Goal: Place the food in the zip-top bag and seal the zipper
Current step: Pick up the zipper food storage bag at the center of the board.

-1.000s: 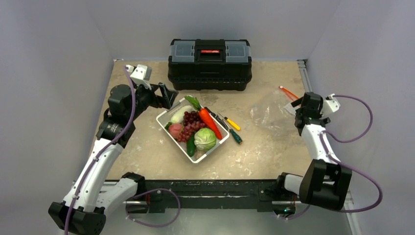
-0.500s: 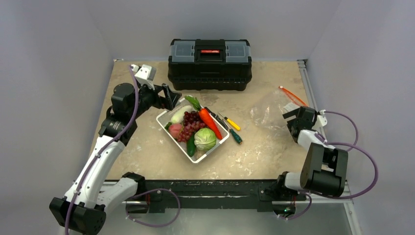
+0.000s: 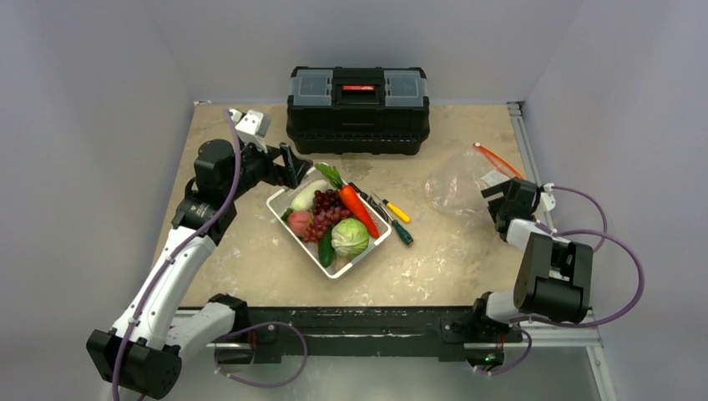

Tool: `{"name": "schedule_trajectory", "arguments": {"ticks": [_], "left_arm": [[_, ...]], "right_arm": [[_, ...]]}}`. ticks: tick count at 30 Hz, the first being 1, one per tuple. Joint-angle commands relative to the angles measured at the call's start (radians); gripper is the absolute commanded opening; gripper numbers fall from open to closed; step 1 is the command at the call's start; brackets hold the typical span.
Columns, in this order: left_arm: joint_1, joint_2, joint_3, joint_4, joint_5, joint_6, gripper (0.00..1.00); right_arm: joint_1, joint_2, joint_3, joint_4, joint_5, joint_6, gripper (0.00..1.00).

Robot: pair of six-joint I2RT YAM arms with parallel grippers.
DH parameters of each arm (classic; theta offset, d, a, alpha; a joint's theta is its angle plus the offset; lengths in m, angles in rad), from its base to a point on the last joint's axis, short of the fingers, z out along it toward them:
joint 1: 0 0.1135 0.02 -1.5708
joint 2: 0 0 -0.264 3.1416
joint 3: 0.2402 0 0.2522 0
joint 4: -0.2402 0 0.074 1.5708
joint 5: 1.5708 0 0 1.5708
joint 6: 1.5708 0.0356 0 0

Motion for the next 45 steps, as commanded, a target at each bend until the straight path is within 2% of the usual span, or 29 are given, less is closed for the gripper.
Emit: {"name": "schedule_trajectory", "arguments": {"ticks": [1,5,9,12,15,19,23,32,34,39,41,45], "left_arm": [[-0.003,0.000,0.043,0.023,0.022,-0.012,0.98],[-0.004,-0.001,0.047,0.018,0.020,-0.010,0.97],[-0.004,0.000,0.048,0.013,0.010,-0.012,0.96],[-0.004,-0.001,0.047,0.011,0.012,-0.013,0.96],[-0.004,0.000,0.044,0.013,0.008,-0.012,0.96],[-0.004,-0.001,0.047,0.010,0.016,-0.015,0.96],[-0.004,0.000,0.051,0.010,0.014,-0.014,0.96],[-0.004,0.017,0.058,0.018,0.060,-0.035,0.96],[-0.004,0.018,0.055,0.023,0.073,-0.043,0.96],[-0.004,0.028,0.062,0.017,0.101,-0.056,0.96],[-0.006,0.029,0.060,0.018,0.113,-0.056,0.96],[-0.007,0.003,0.075,0.002,0.099,-0.031,0.91]], "right_arm": [[-0.002,0.019,0.008,-0.002,-0.009,0.007,0.85],[-0.003,0.032,0.006,-0.016,-0.015,0.013,0.85],[-0.003,0.027,-0.011,0.001,-0.038,0.008,0.73],[-0.003,0.032,-0.032,0.036,-0.067,0.005,0.57],[-0.002,0.030,-0.040,0.063,-0.088,-0.027,0.34],[-0.003,0.001,-0.042,0.073,-0.072,-0.082,0.15],[-0.003,-0.063,-0.038,0.058,-0.072,-0.142,0.01],[0.032,-0.387,0.027,-0.043,-0.129,-0.315,0.00],[0.071,-0.445,0.060,-0.069,-0.149,-0.349,0.00],[0.264,-0.506,0.172,-0.068,-0.224,-0.467,0.00],[0.346,-0.524,0.209,-0.058,-0.284,-0.500,0.00],[0.401,-0.533,0.253,0.028,-0.557,-0.538,0.00]]}}
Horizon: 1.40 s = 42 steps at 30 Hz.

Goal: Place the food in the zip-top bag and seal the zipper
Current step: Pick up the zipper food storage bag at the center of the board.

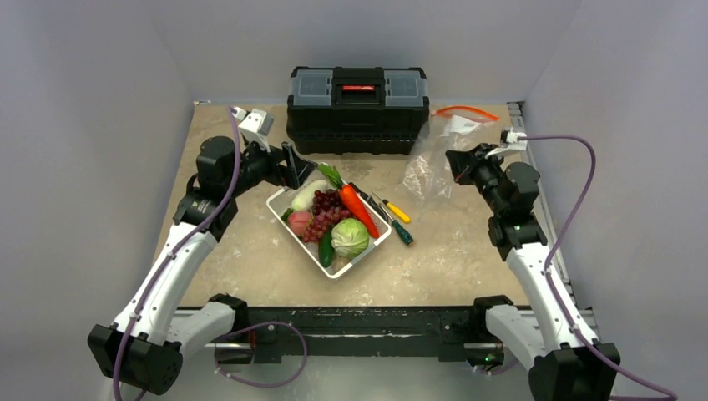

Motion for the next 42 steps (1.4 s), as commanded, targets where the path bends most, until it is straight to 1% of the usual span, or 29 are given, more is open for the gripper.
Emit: {"name": "schedule_trajectory", "arguments": {"ticks": [1,4,8,10,12,15,19,22,24,28,30,31,35,40,42], "left_arm": [[-0.008,-0.055,0.047,0.021,0.002,0.021,0.90],[-0.010,-0.156,-0.006,0.070,-0.047,0.046,0.92],[-0.010,-0.219,-0.020,0.095,-0.027,0.061,0.95],[-0.010,-0.220,-0.021,0.109,0.009,0.053,0.95],[-0.011,-0.209,-0.023,0.129,0.042,0.032,0.96],[-0.011,-0.188,-0.007,0.133,0.089,0.004,0.96],[-0.009,-0.210,0.005,0.095,0.082,0.058,0.96],[-0.009,-0.232,0.019,0.055,0.064,0.103,1.00],[-0.009,-0.214,0.028,0.050,0.131,0.094,1.00],[-0.007,-0.097,0.094,0.017,0.305,0.039,1.00],[-0.006,-0.049,0.116,0.003,0.365,0.023,1.00],[-0.007,-0.031,0.125,-0.004,0.379,0.012,0.99],[-0.007,0.012,0.128,0.011,0.426,-0.012,0.87],[-0.007,0.024,0.114,0.018,0.393,-0.011,0.75],[-0.009,0.036,0.115,0.015,0.388,-0.011,0.73]], "right_arm": [[0.052,-0.019,0.078,0.101,-0.334,-0.094,0.00],[0.100,-0.016,0.117,0.127,-0.516,-0.106,0.00],[0.132,-0.008,0.163,0.165,-0.690,-0.069,0.00],[0.147,-0.010,0.177,0.179,-0.719,-0.051,0.00],[0.168,-0.019,0.189,0.163,-0.704,-0.058,0.00],[0.194,-0.013,0.177,0.192,-0.746,-0.056,0.00],[0.231,0.041,0.181,0.190,-0.830,-0.057,0.00],[0.266,0.086,0.205,0.118,-0.858,-0.105,0.00],[0.301,0.115,0.223,0.066,-0.875,-0.154,0.00],[0.353,0.199,0.298,-0.068,-0.921,-0.241,0.00],[0.372,0.231,0.324,-0.125,-0.931,-0.278,0.00],[0.377,0.238,0.329,-0.134,-0.933,-0.282,0.00],[0.394,0.241,0.332,-0.131,-0.906,-0.279,0.00],[0.410,0.241,0.357,-0.136,-0.904,-0.273,0.00],[0.416,0.245,0.365,-0.137,-0.899,-0.273,0.00]]}}
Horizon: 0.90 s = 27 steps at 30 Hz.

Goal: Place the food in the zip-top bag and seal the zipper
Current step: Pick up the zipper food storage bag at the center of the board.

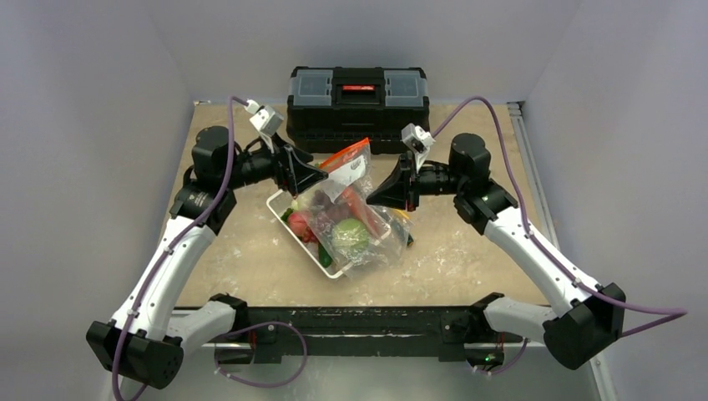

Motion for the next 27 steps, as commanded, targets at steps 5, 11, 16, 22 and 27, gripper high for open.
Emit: {"name": "schedule_trajectory", "arguments": {"ticks": [5,11,16,22,27], "left_arm": [[-0.013,0.032,0.022,0.004,-0.029,0.004,0.78],[-0.038,0.072,0.031,0.013,0.034,-0.015,0.72],[-0.058,0.075,0.033,0.014,0.084,0.008,0.48],[-0.068,0.083,0.037,0.012,0.113,0.008,0.27],[-0.074,0.082,0.040,0.011,0.117,0.008,0.18]], "right_arm": [[0.039,-0.011,0.081,-0.050,0.006,-0.039,0.00],[0.065,-0.008,0.085,-0.072,0.027,-0.055,0.00],[0.070,-0.003,0.090,-0.070,0.038,-0.058,0.00],[0.074,0.003,0.113,-0.101,0.047,-0.074,0.00],[0.074,0.001,0.126,-0.159,0.065,-0.112,0.00]]}}
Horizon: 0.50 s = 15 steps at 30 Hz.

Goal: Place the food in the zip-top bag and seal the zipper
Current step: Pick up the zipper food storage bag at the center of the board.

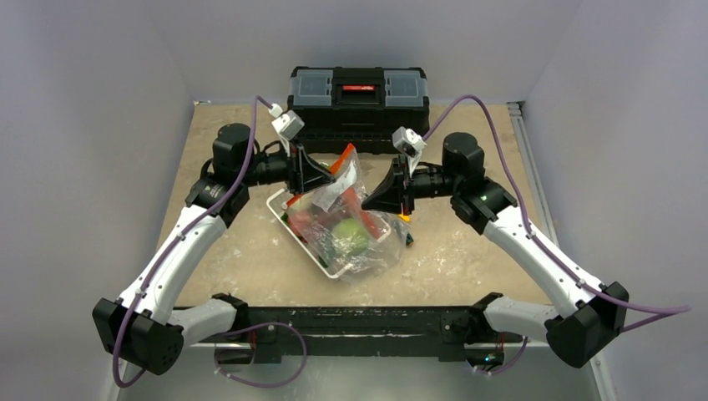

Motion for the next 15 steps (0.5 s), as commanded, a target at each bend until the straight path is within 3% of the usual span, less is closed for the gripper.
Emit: {"name": "schedule_trajectory", "arguments": {"ticks": [1,3,6,10,12,15], "left_arm": [[-0.009,-0.001,0.040,0.013,0.027,0.007,0.17],[-0.009,-0.004,0.042,0.004,0.006,0.013,0.14],[-0.010,-0.018,0.045,-0.019,-0.073,0.029,0.00],[-0.010,-0.072,0.021,-0.036,-0.273,0.049,0.00],[-0.010,-0.108,0.000,-0.017,-0.329,0.047,0.00],[-0.010,-0.153,-0.039,0.032,-0.358,0.024,0.00]], "right_arm": [[0.007,-0.005,0.060,-0.058,0.033,-0.057,0.00],[0.007,-0.005,0.067,-0.085,0.041,-0.077,0.00],[0.006,-0.004,0.078,-0.128,0.067,-0.110,0.00],[0.007,-0.003,0.110,-0.216,0.185,-0.161,0.00],[0.006,-0.003,0.122,-0.237,0.314,-0.165,0.15],[0.006,0.008,0.139,-0.259,0.479,-0.124,0.25]]}}
